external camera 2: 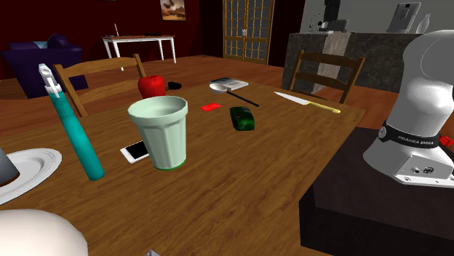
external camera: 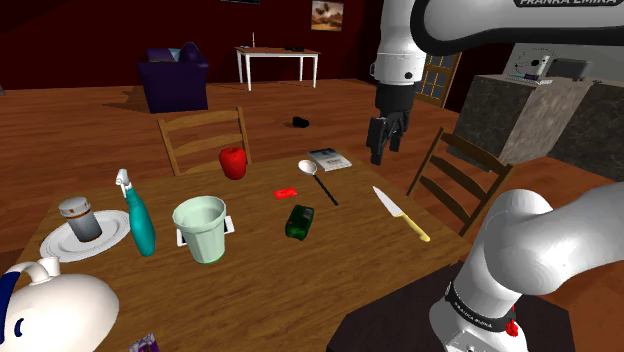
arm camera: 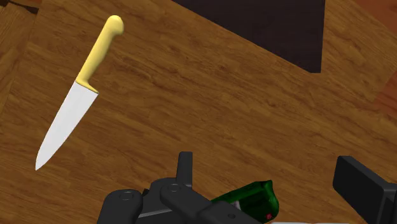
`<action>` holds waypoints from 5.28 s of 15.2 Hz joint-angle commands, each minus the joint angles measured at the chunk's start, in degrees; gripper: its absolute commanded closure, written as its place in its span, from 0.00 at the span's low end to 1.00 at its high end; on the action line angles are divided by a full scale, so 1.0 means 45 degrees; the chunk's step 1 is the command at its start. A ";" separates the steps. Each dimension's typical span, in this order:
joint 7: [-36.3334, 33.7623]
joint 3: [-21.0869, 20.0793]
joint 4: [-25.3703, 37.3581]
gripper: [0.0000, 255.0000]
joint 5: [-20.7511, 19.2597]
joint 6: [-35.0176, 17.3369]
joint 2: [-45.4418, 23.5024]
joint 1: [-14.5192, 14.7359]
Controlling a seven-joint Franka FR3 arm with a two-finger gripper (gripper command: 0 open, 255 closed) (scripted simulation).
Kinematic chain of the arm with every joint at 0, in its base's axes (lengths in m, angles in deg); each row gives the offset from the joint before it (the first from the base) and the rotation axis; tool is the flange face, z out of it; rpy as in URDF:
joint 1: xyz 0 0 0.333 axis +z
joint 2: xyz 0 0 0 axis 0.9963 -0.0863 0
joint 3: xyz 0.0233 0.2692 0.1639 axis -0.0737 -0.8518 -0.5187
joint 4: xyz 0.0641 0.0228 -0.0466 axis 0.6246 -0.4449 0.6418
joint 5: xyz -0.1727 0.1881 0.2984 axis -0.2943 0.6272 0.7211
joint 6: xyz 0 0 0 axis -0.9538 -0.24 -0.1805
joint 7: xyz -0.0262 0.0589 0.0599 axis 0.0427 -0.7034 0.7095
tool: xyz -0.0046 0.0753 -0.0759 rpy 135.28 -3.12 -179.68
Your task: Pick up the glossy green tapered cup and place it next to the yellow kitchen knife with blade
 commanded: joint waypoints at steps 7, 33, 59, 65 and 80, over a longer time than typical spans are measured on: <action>-0.0325 -0.0451 0.0446 0.00 0.0685 -0.2158 -0.2413 0.0349; -0.1412 -0.1935 0.9110 0.00 0.1482 -0.6480 -1.4287 0.1728; -0.1482 -0.1985 0.9208 1.00 0.1409 -0.7518 -1.5358 0.1960; -0.1582 -0.1995 0.9633 1.00 0.1407 -0.6798 -1.5053 0.1944; -0.1909 -0.2015 1.1409 1.00 0.1369 -0.4493 -1.4496 0.1922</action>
